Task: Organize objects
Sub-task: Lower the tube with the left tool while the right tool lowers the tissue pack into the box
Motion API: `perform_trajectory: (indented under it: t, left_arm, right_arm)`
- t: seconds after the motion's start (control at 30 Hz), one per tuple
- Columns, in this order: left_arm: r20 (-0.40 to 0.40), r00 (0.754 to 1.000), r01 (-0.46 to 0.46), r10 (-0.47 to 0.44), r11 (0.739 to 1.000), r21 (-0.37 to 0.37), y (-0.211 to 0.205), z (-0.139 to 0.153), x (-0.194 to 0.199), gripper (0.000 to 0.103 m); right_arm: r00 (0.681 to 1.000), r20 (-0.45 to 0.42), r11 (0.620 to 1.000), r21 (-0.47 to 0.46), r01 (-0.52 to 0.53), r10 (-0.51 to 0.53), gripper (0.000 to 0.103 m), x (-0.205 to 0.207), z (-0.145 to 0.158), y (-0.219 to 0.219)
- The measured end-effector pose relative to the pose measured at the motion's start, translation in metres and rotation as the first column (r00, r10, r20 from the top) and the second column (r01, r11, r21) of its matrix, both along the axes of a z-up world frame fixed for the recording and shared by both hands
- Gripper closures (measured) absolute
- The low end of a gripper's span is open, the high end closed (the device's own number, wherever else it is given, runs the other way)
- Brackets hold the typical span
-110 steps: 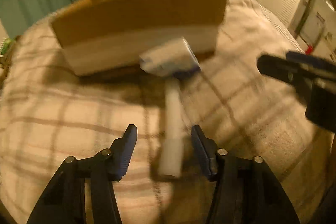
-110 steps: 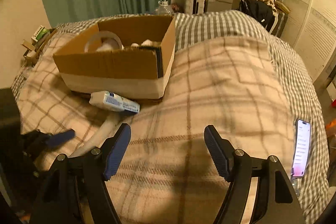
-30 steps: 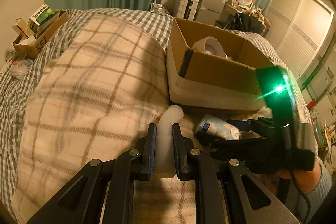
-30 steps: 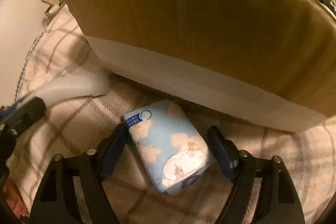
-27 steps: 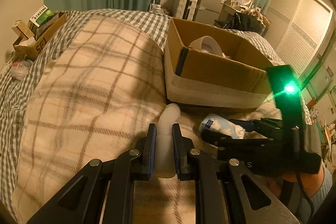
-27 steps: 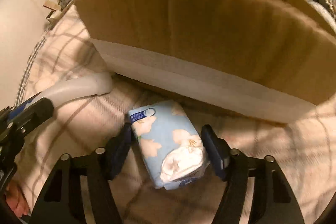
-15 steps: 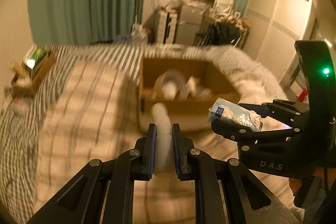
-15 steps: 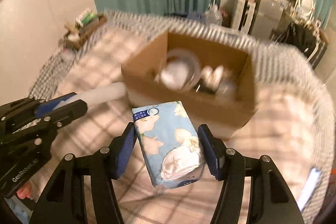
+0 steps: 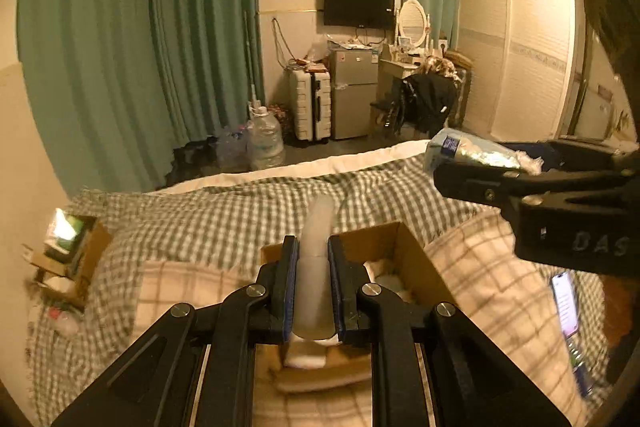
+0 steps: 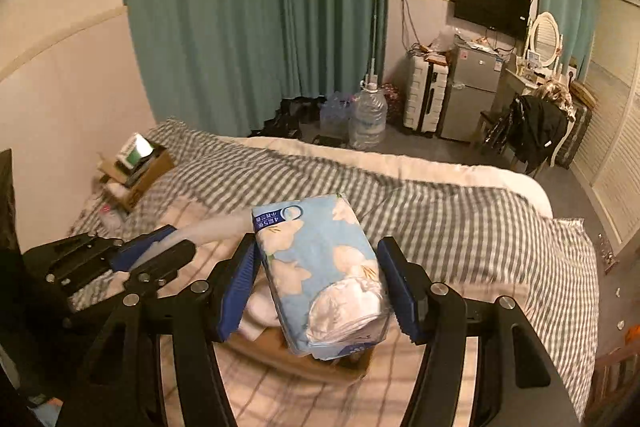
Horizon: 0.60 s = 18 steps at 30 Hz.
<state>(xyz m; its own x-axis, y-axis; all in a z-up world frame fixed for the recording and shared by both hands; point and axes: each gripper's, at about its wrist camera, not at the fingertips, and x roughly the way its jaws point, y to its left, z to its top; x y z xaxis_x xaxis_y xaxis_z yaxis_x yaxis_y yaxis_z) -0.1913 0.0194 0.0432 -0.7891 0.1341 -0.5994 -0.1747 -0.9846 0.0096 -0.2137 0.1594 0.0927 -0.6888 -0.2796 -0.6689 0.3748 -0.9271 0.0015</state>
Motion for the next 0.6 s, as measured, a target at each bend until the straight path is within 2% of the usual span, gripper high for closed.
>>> perform_trajectory:
  t: [0.07,0.23,0.37,0.43,0.5,0.6]
  left_arm:
    - [0.023,1.0,0.012,-0.012,1.0,0.008,0.0,-0.01,-0.013,0.088]
    - [0.158,0.985,0.062,-0.067,0.998,0.032,0.009,-0.058,-0.052,0.088]
    - [0.218,0.97,0.099,-0.107,0.994,0.049,0.017,-0.091,-0.067,0.088]
    - [0.238,0.965,0.103,-0.108,0.994,0.03,0.022,-0.106,-0.072,0.088]
    - [0.245,0.965,0.097,-0.096,0.995,0.006,0.025,-0.116,-0.076,0.087]
    - [0.259,0.961,0.093,-0.096,0.995,0.023,0.023,-0.124,-0.079,0.085]
  right_arm:
    - [1.0,0.015,1.0,-0.004,0.004,-0.004,0.043,-0.014,-0.012,0.003]
    - [0.996,0.091,1.0,0.012,0.013,-0.014,0.043,-0.052,-0.072,0.003]
    - [0.986,0.167,0.999,0.041,0.011,-0.018,0.043,-0.077,-0.125,0.001]
    - [0.981,0.191,1.0,0.029,0.012,-0.017,0.042,-0.087,-0.144,0.002]
    - [0.977,0.214,1.0,0.003,0.01,-0.01,0.041,-0.093,-0.153,0.006]
    - [0.977,0.214,1.0,0.003,0.022,-0.022,0.039,-0.095,-0.158,0.01]
